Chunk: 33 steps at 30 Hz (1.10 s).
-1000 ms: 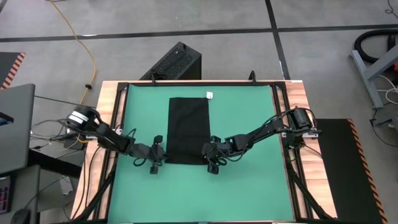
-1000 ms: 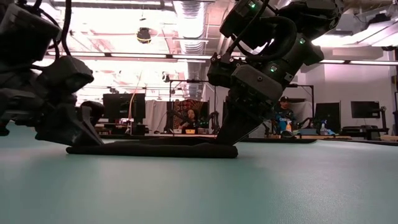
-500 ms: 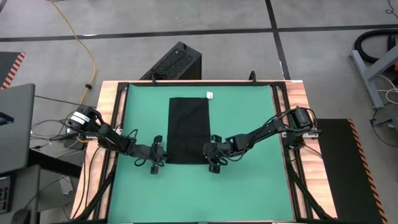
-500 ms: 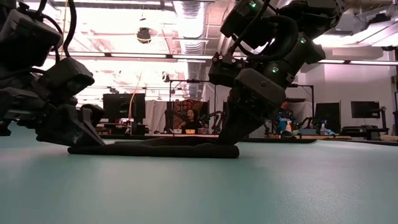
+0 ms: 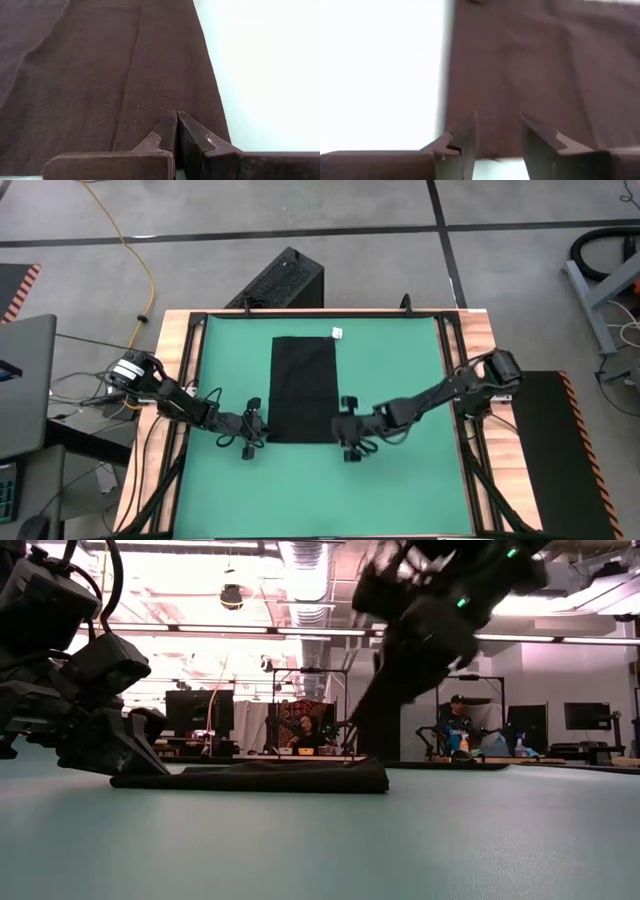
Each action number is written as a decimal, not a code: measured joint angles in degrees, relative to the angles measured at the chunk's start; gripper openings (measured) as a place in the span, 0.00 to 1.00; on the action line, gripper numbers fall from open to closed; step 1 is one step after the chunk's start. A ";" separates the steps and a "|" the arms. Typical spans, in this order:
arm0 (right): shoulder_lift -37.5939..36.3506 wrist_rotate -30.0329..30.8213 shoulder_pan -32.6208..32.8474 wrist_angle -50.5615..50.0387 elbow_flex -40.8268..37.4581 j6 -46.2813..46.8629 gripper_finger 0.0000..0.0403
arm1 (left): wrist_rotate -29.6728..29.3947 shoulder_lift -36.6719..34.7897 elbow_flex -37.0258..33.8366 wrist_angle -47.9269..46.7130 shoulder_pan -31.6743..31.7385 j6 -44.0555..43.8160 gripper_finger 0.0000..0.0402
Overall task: Roll towel
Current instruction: Roll the black towel
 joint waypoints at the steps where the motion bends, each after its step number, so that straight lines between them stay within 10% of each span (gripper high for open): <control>1: 0.06 0.13 1.01 0.78 0.00 -1.48 0.42 | -0.01 0.00 0.00 -0.01 0.00 0.00 0.00; 14: 8.88 2.26 3.56 9.61 0.04 -7.40 0.69 | -0.04 -0.02 0.00 -0.72 -0.02 -0.29 0.00; 33: 12.81 3.11 0.37 2.05 0.28 -5.37 0.69 | -0.02 0.00 -0.02 -1.22 -0.02 0.55 0.00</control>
